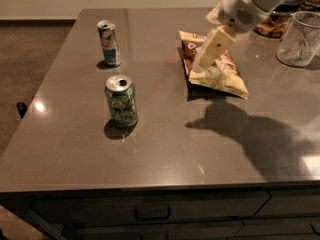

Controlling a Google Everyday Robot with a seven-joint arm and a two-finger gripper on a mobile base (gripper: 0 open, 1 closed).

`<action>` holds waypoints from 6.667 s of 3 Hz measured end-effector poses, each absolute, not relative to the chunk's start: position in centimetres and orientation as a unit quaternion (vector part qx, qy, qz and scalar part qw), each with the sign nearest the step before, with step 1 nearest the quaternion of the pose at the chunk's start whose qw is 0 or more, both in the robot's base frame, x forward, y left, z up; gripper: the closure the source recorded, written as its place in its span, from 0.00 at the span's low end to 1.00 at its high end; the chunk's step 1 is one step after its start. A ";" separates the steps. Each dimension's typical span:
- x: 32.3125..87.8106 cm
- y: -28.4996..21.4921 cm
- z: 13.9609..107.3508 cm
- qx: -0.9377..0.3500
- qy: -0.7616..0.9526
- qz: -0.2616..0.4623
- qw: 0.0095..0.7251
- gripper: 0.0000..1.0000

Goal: Move redbull can near green can

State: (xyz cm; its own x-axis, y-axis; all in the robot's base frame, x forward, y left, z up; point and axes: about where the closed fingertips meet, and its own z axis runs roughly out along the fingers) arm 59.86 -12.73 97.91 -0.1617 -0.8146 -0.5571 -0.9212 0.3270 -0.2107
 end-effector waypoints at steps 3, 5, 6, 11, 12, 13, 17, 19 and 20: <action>71.2 0.2 97.4 -0.487 0.753 0.150 0.416 0.00; 74.1 7.7 95.4 -0.458 0.749 0.195 0.437 0.00; 75.0 10.7 95.1 -0.457 0.744 0.212 0.440 0.00; 86.5 11.5 83.8 -0.505 0.679 0.259 0.466 0.64; 86.5 11.5 84.9 -0.505 0.679 0.259 0.466 0.33; 86.5 11.6 84.9 -0.505 0.679 0.260 0.465 0.03; 86.1 11.2 90.0 -0.506 0.668 0.235 0.492 0.00; 84.0 8.5 104.1 -0.497 0.630 0.161 0.574 0.00; 83.1 7.2 106.9 -0.477 0.626 0.150 0.598 0.00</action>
Offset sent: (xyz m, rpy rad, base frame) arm 0.1335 0.1271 0.0076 0.3046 -0.1277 -0.1410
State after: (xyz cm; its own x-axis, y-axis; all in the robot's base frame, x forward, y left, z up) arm 83.13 7.16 106.94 0.1706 -0.4175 -0.8925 -0.7775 0.4995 -0.3822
